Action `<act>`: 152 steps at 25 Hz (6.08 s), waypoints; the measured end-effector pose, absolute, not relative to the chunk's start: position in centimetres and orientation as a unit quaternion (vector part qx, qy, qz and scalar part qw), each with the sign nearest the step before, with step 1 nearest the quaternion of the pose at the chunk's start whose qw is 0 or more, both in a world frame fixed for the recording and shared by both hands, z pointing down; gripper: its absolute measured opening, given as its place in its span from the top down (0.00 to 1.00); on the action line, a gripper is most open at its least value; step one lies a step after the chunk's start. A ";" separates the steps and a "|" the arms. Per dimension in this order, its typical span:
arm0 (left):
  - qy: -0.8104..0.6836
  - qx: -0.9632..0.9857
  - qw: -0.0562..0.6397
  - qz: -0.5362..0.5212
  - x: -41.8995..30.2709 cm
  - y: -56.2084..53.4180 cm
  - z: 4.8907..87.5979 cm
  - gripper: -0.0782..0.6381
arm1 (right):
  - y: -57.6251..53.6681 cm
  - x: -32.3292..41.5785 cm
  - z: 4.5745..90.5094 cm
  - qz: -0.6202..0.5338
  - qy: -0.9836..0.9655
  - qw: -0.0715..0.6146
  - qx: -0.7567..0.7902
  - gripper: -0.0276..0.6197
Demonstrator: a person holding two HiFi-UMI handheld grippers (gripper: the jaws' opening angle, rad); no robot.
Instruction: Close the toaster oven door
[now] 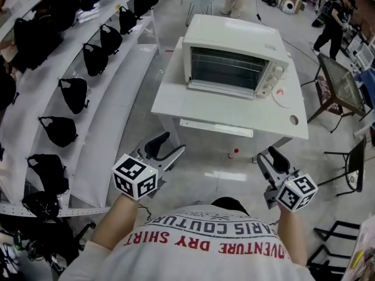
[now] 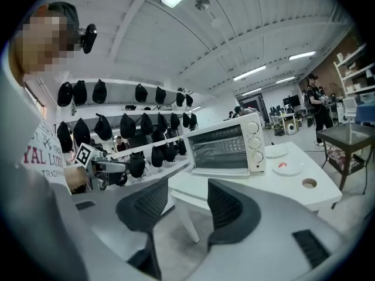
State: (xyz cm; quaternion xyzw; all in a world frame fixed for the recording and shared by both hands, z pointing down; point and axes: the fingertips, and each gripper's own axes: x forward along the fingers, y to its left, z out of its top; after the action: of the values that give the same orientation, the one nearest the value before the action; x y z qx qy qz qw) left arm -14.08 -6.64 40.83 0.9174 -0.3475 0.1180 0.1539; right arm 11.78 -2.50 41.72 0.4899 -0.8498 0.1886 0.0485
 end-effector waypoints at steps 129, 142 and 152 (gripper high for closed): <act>-0.414 0.871 0.218 0.150 -11.8 -22.3 51.8 0.73 | -16.4 14.0 52.4 0.277 -0.800 0.075 0.528 0.79; -0.417 0.874 0.198 0.153 -11.5 -23.6 48.3 0.72 | -17.6 14.2 49.0 0.252 -0.806 0.075 0.529 0.78; -0.424 0.876 0.178 0.144 -10.8 -25.3 45.2 0.72 | -19.4 14.9 45.8 0.235 -0.813 0.065 0.529 0.77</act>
State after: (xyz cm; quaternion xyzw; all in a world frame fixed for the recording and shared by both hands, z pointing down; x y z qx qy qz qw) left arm -10.76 -25.31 45.20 0.8761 -0.4245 0.1441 0.1776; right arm 14.92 -19.38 45.84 0.5287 -0.8130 0.2351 0.0649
